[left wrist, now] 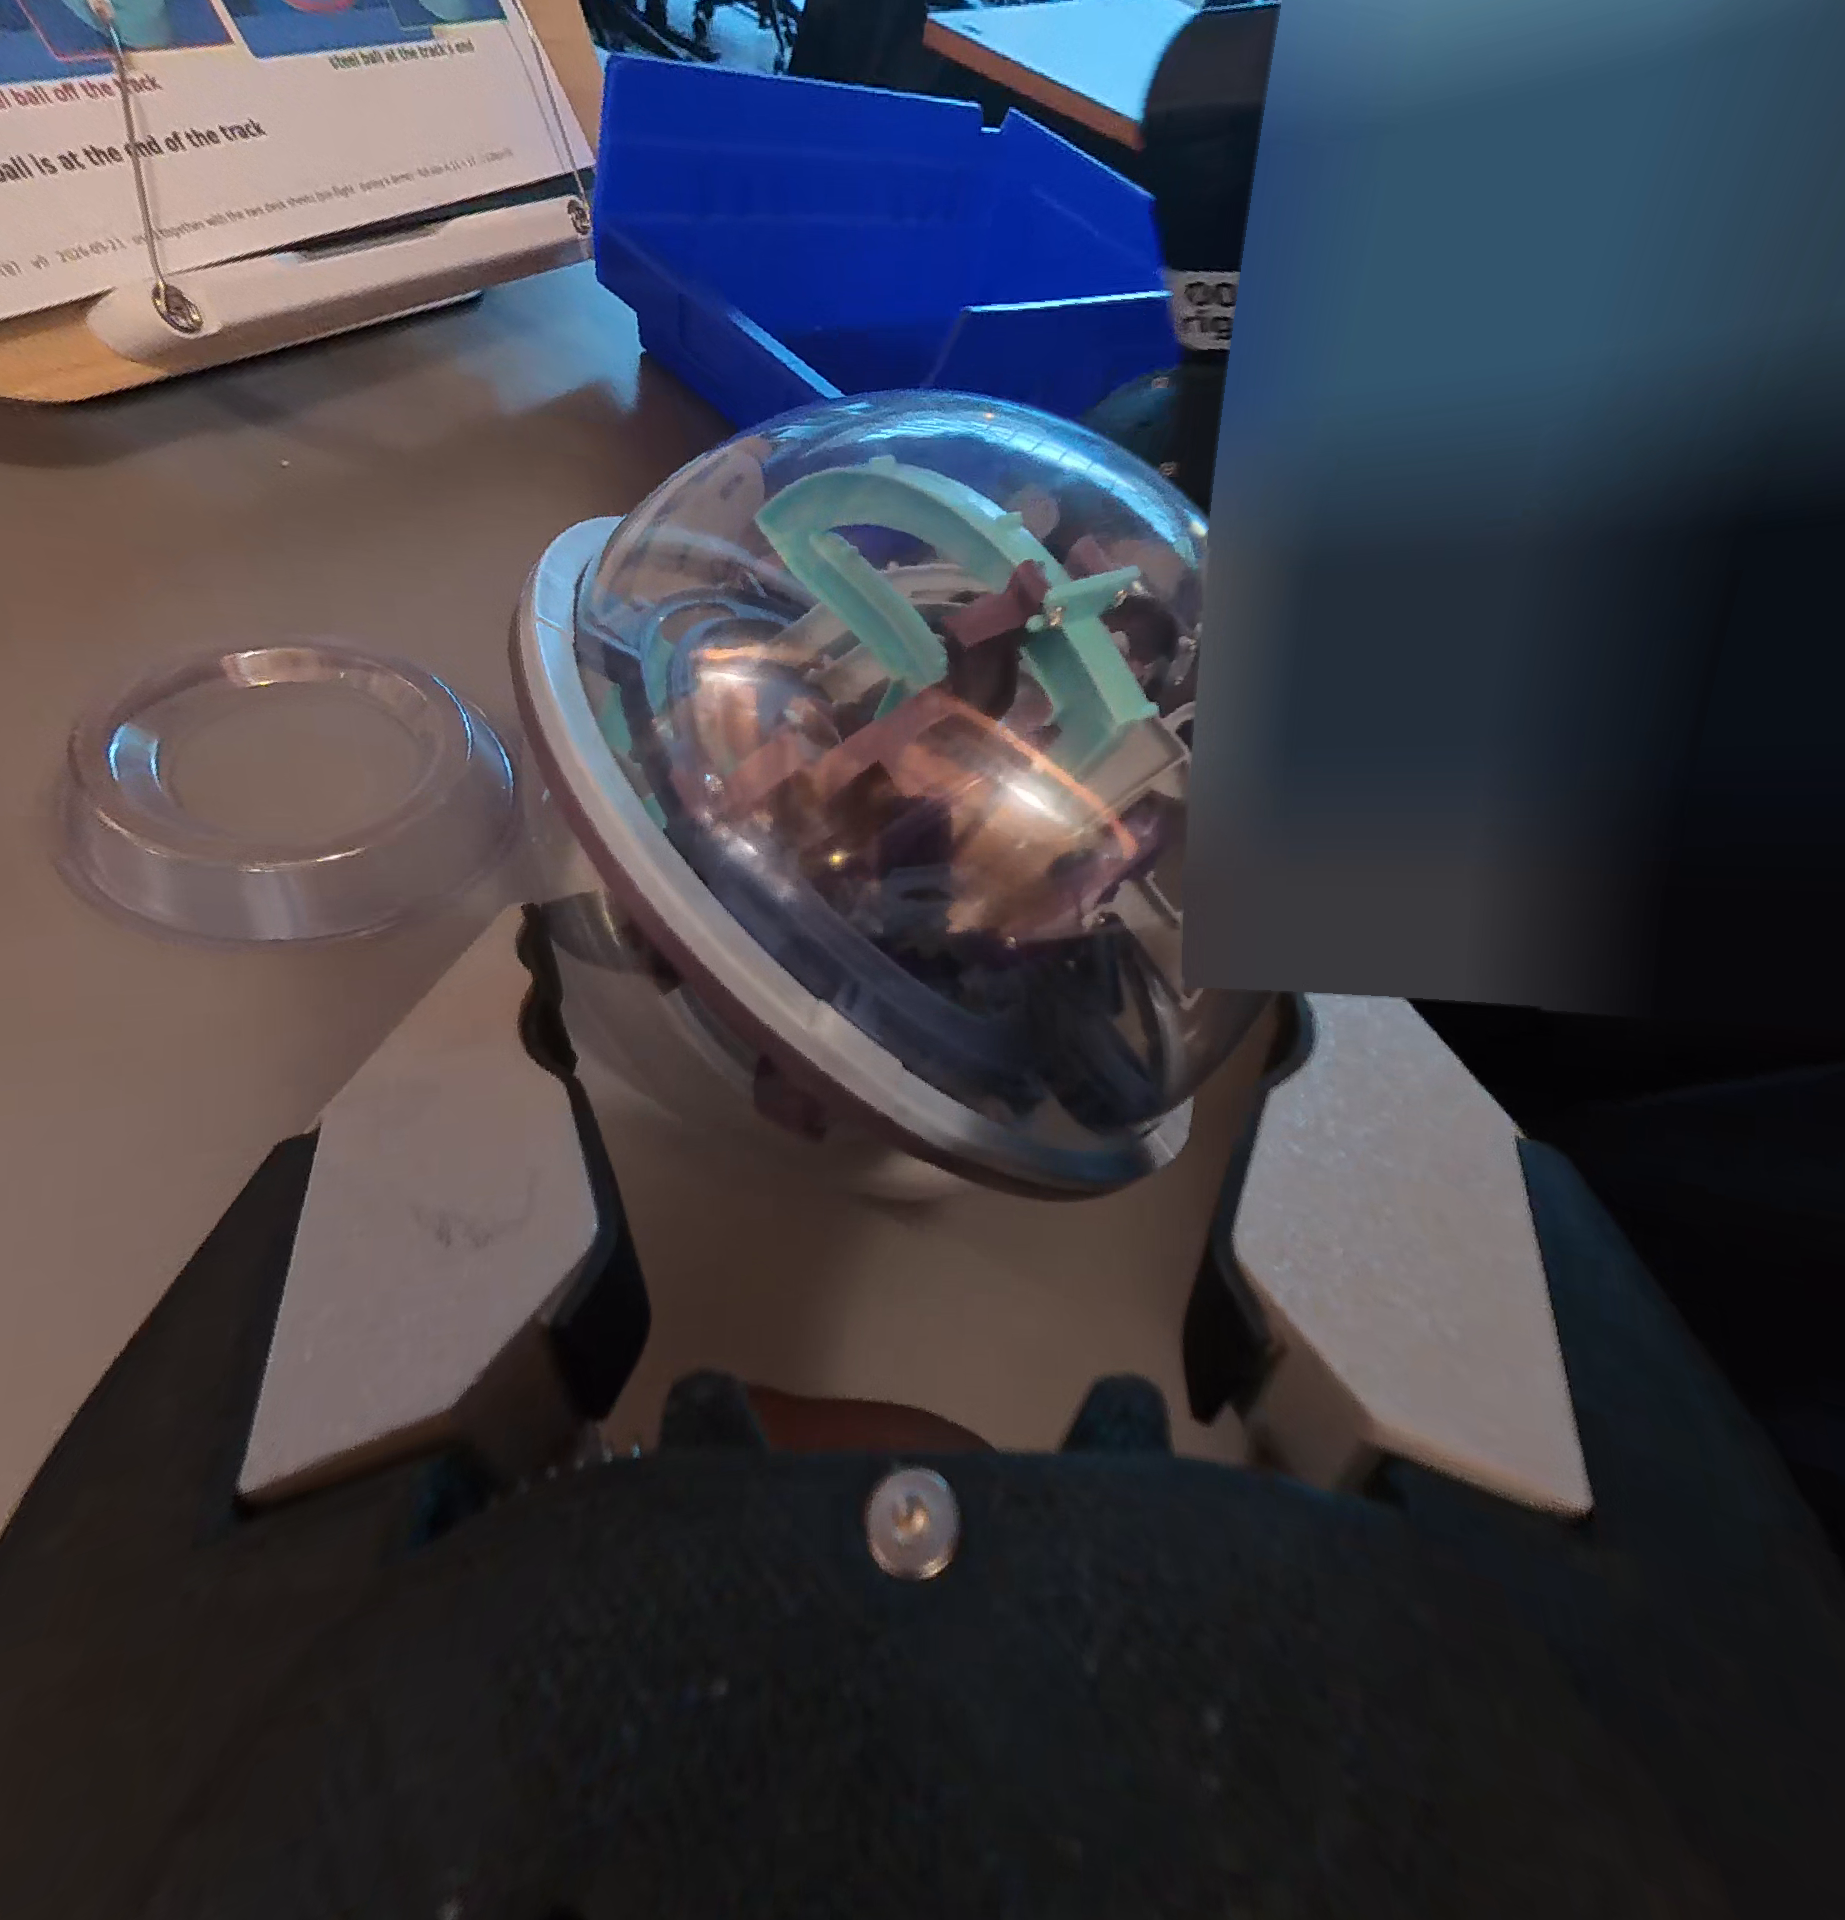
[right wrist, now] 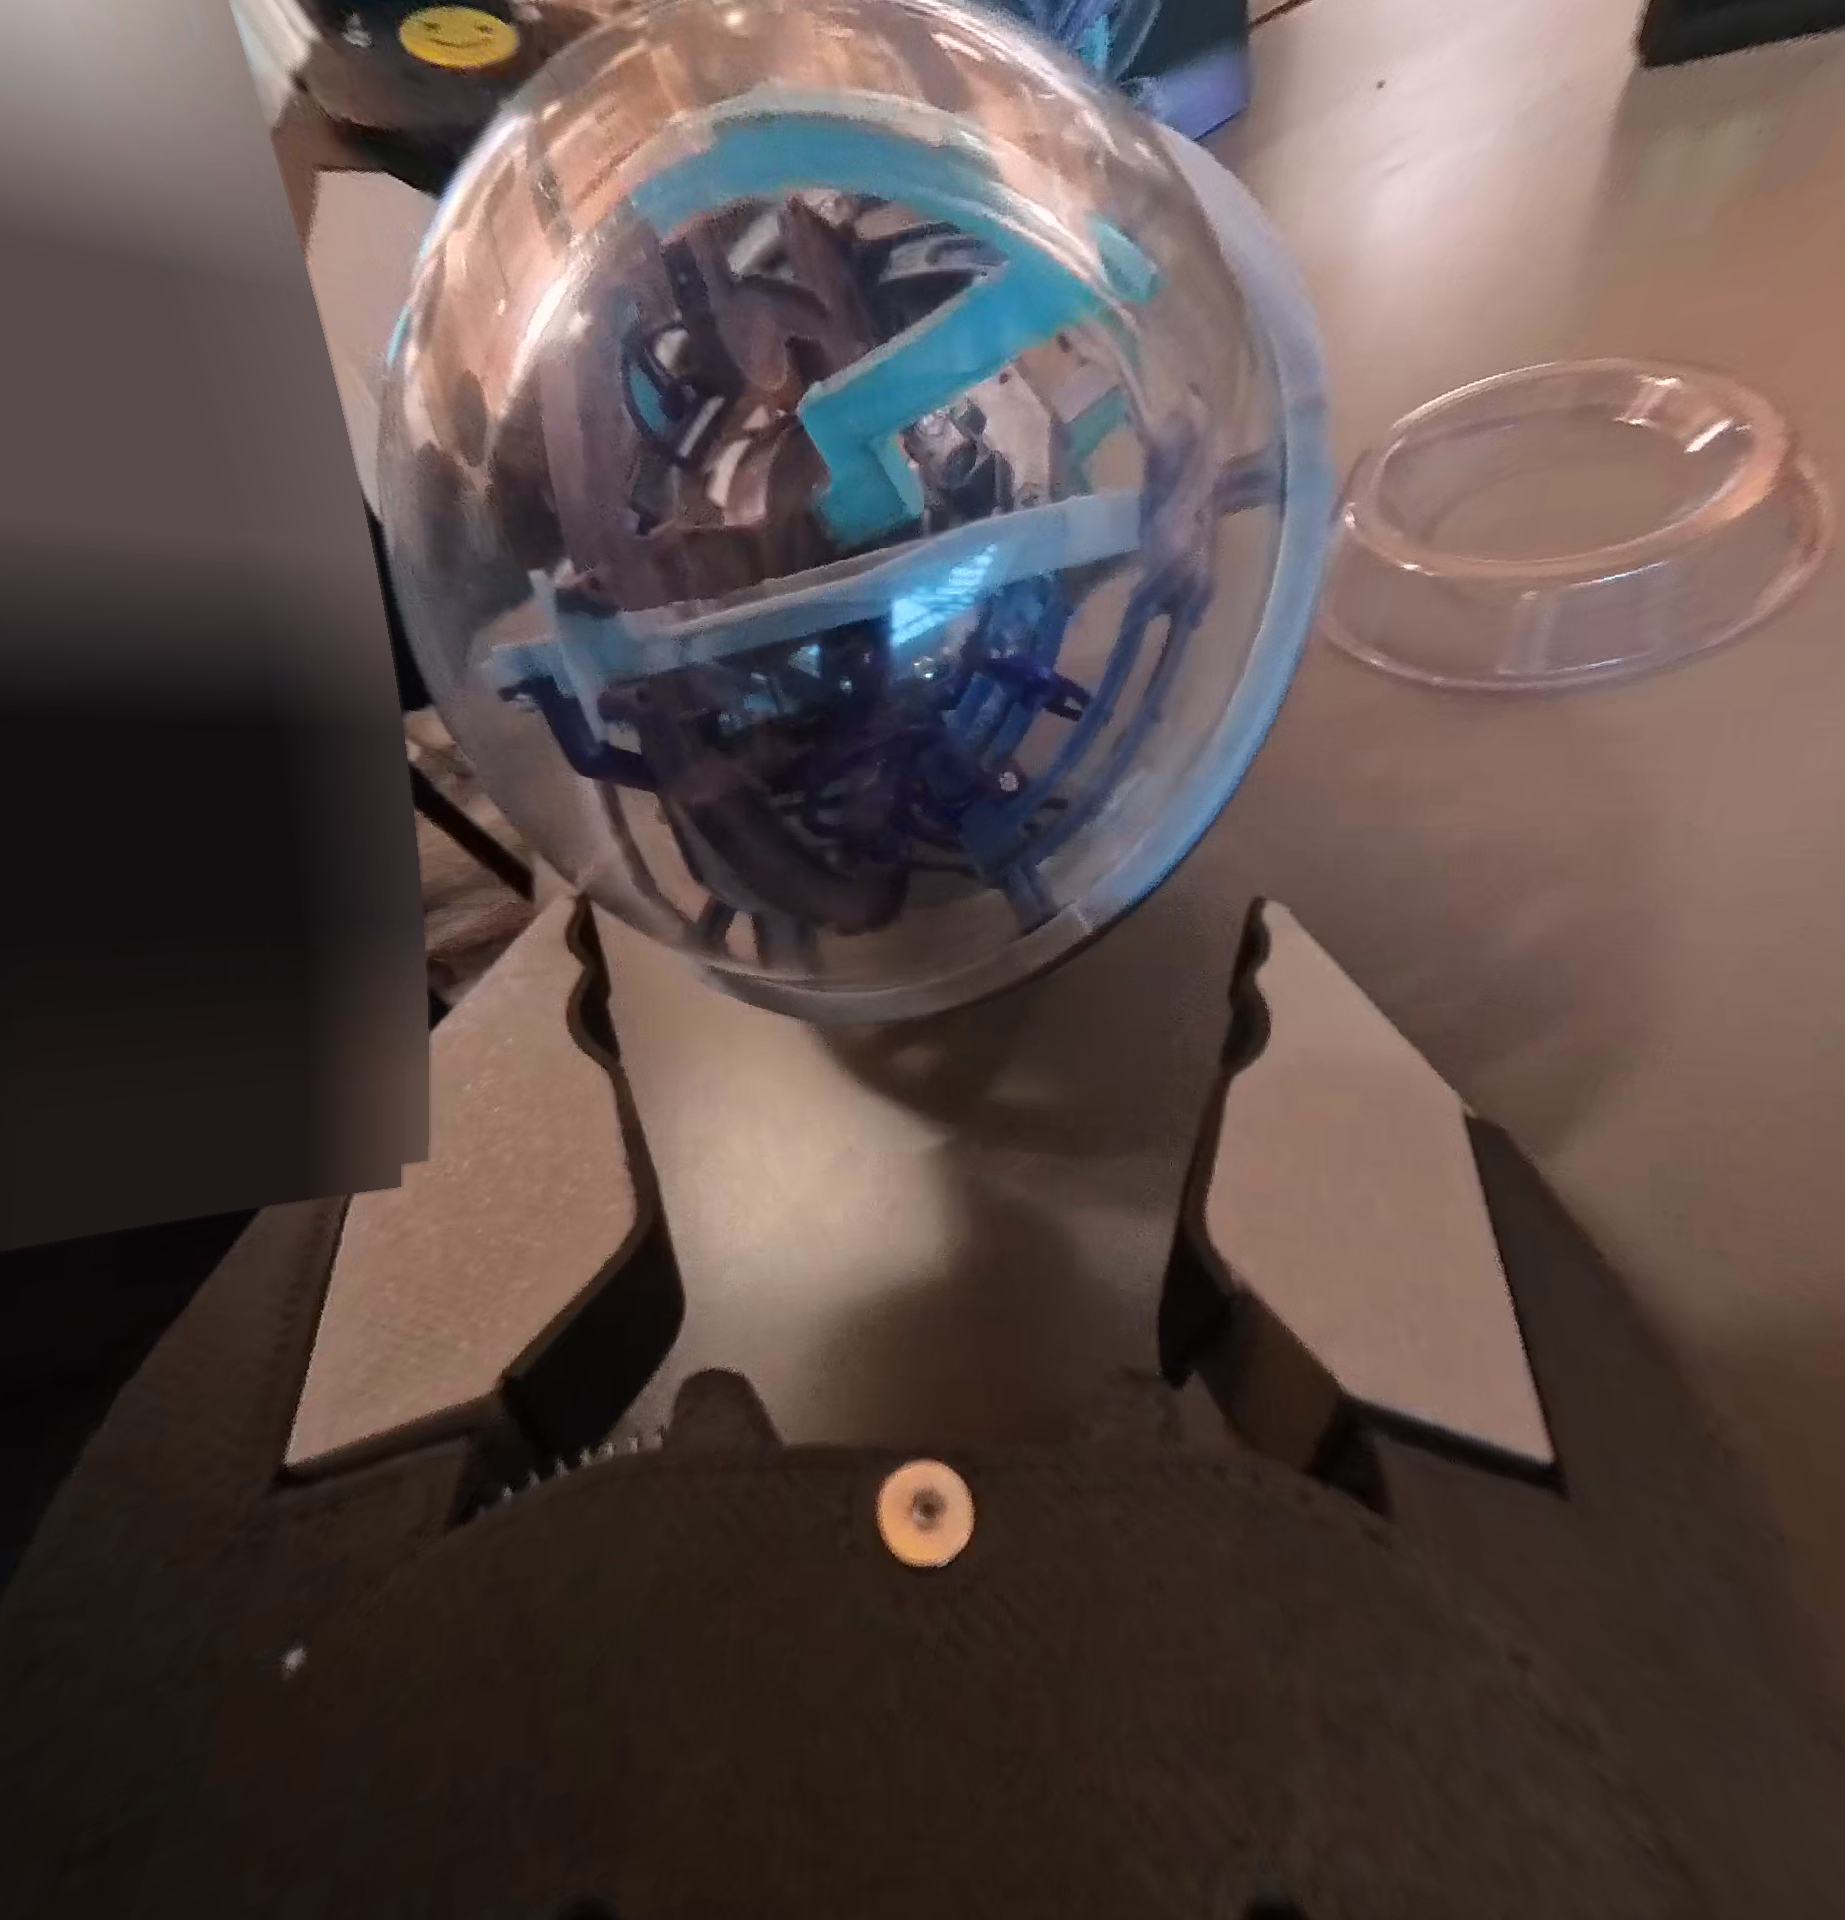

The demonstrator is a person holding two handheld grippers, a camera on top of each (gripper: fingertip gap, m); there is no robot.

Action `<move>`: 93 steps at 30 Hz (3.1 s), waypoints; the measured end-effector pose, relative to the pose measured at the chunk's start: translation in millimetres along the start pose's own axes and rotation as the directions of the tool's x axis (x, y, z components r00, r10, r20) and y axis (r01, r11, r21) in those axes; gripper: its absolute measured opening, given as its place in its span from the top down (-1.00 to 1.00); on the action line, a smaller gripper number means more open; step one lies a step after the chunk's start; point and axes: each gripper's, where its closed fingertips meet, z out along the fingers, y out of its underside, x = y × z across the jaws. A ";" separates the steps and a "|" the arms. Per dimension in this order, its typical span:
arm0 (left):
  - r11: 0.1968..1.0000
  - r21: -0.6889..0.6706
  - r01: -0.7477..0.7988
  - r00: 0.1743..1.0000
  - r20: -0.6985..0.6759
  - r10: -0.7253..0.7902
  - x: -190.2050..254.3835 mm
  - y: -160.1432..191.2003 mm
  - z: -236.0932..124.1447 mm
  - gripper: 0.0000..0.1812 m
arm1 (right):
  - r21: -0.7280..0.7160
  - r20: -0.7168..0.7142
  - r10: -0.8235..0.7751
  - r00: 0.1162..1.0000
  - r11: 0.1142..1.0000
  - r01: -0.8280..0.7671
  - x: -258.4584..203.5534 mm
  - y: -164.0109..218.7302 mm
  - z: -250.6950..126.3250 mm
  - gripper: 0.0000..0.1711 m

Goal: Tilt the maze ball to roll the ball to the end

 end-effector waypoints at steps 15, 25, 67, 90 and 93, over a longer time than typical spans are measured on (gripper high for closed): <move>0.988 -0.009 0.151 0.983 0.107 -0.149 -4.2 -10.0 11.7 -0.47 | 0.032 -0.296 -0.286 0.911 0.951 0.309 -21.8 -23.6 -3.6 -0.60; 0.976 -0.020 0.215 0.963 0.170 -0.209 -3.5 -7.7 10.5 -0.47 | -0.162 -0.501 -0.470 0.726 0.876 0.455 -3.2 -12.5 13.1 -0.69; 0.924 -0.063 -0.378 0.926 -0.015 0.378 -18.5 9.5 -7.2 -0.16 | -0.197 -0.190 -0.642 0.743 0.766 0.612 23.6 13.5 -7.7 -0.32; 0.918 -0.059 -0.393 0.907 0.138 0.397 7.7 7.6 -6.3 -0.06 | -0.299 -0.297 -0.599 0.743 0.798 0.524 36.0 20.4 -41.7 -0.40; 0.918 -0.057 -0.392 0.909 0.133 0.396 13.2 10.9 -5.9 -0.05 | -0.221 -0.336 -0.524 0.782 0.851 0.476 11.9 17.1 -46.9 -0.49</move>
